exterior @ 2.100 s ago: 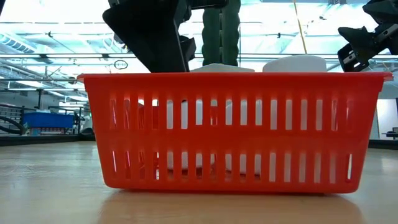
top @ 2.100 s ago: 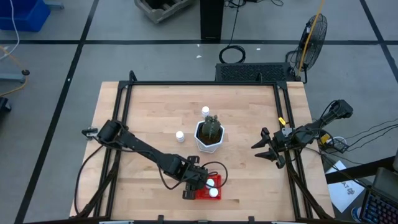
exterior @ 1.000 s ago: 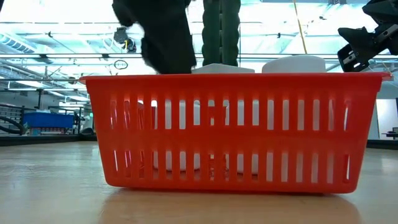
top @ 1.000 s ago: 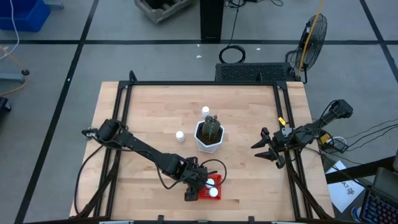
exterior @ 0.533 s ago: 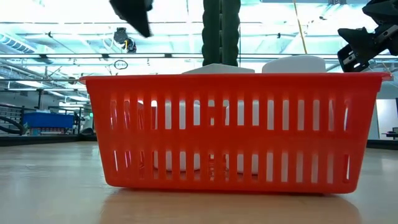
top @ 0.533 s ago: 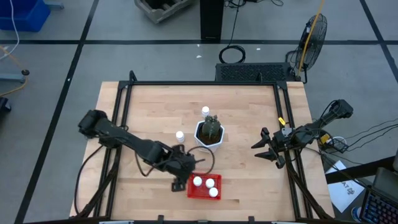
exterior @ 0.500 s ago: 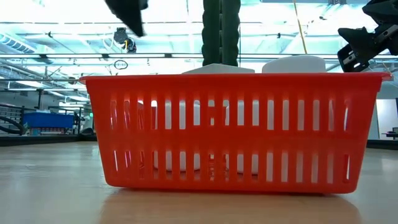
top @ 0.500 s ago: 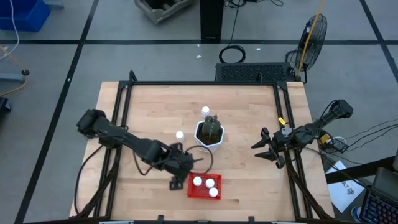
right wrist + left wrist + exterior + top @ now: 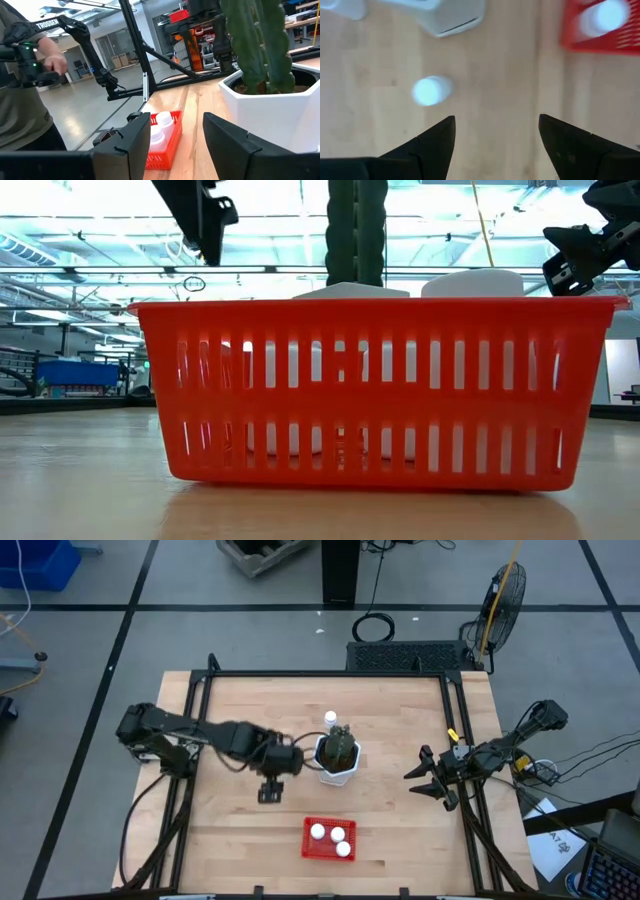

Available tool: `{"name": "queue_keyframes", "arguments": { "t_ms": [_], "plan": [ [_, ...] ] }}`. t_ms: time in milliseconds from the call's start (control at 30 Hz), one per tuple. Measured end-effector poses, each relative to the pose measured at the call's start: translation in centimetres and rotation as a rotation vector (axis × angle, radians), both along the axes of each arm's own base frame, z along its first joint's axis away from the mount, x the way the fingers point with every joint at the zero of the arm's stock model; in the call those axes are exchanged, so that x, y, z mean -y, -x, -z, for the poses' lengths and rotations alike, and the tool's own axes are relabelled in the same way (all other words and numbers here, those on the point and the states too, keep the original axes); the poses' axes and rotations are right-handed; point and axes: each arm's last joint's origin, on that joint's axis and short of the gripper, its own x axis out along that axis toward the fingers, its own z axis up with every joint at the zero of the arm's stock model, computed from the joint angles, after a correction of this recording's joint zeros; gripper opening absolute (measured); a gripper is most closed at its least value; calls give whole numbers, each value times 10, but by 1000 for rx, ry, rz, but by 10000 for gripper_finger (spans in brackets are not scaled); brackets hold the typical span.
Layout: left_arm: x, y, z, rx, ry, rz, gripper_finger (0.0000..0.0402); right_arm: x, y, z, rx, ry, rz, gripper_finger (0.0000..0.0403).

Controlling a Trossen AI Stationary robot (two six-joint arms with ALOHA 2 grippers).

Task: Pick and place pill bottles into a basket
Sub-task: Put the white medicine bottle into the red bin

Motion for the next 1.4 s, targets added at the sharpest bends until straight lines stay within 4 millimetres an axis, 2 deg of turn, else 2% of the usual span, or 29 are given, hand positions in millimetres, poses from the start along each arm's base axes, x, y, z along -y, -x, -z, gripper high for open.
{"name": "queue_keyframes", "arguments": {
  "t_ms": [167,267,400,567,700,833,1033,1233,1400],
  "plan": [
    [-37,-3,3,-17,-2,-13,292,0,0,0,1,0,0,173],
    [-56,-4,13,-25,22,-34,292,0,0,0,1,0,0,172],
    [-71,-4,30,-23,69,-60,292,0,0,0,1,0,0,175],
    [-69,-1,44,-59,73,-70,292,0,0,0,1,0,0,173],
    [-65,10,48,-38,77,-49,292,0,0,0,1,0,0,173],
    [-71,27,51,23,83,-118,292,0,0,0,-1,1,0,175],
    [-80,53,45,161,111,-202,292,0,0,0,0,0,0,172],
    [-88,53,49,318,239,-218,292,0,0,0,0,0,0,175],
    [-85,53,62,330,206,-216,292,0,0,0,0,0,0,173]
  ]
}}
